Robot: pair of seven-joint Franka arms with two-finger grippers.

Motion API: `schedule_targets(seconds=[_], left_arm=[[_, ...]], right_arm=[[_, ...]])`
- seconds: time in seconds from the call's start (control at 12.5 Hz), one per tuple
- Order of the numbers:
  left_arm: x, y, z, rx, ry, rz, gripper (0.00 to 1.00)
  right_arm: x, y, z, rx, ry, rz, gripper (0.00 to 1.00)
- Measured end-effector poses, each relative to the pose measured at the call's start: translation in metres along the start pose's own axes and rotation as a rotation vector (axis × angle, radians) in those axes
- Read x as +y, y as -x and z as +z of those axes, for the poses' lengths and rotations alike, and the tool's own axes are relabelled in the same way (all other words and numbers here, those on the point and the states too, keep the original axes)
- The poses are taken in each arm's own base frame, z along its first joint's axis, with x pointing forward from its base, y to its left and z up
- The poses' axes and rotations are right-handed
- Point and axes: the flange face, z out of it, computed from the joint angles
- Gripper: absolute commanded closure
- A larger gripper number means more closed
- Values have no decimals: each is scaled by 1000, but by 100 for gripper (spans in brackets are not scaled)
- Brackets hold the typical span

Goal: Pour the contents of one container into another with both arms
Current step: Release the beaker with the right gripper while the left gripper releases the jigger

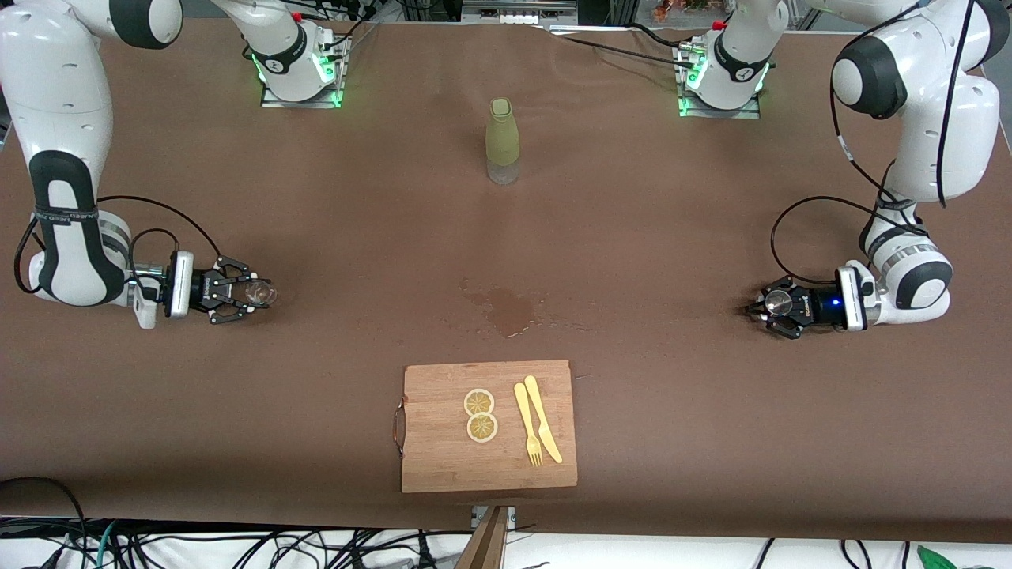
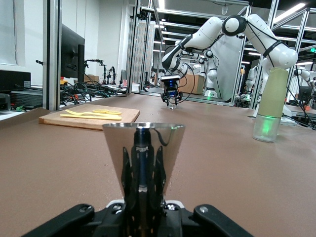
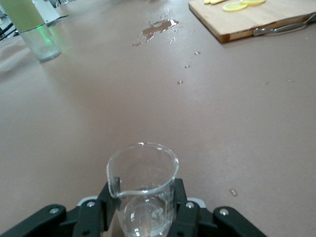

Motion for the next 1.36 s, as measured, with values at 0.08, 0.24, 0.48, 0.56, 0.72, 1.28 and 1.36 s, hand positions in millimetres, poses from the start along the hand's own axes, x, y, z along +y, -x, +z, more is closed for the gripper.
schedule_targets(seconds=[0.08, 0.24, 0.48, 0.56, 0.72, 1.28, 1.36], left_arm=[[0, 0, -1, 0, -1, 0, 82], [0, 0, -2, 0, -3, 1, 72], [1, 0, -4, 1, -5, 7, 72], [1, 0, -4, 1, -5, 12, 72], [2, 1, -5, 1, -6, 16, 62], [5, 0, -18, -8, -14, 19, 0], [5, -2, -23, -15, -20, 21, 0]], right_arm=[[3, 0, 0, 5, 7, -1, 49], [4, 0, 1, 11, 11, 2, 0], [3, 7, 4, 7, 8, 39, 0], [2, 12, 0, -2, 10, 51, 0], [-1, 21, -16, -33, 17, 63, 0], [-12, -15, -106, -316, -20, 261, 0], [-15, -38, -124, -381, -8, 314, 0]])
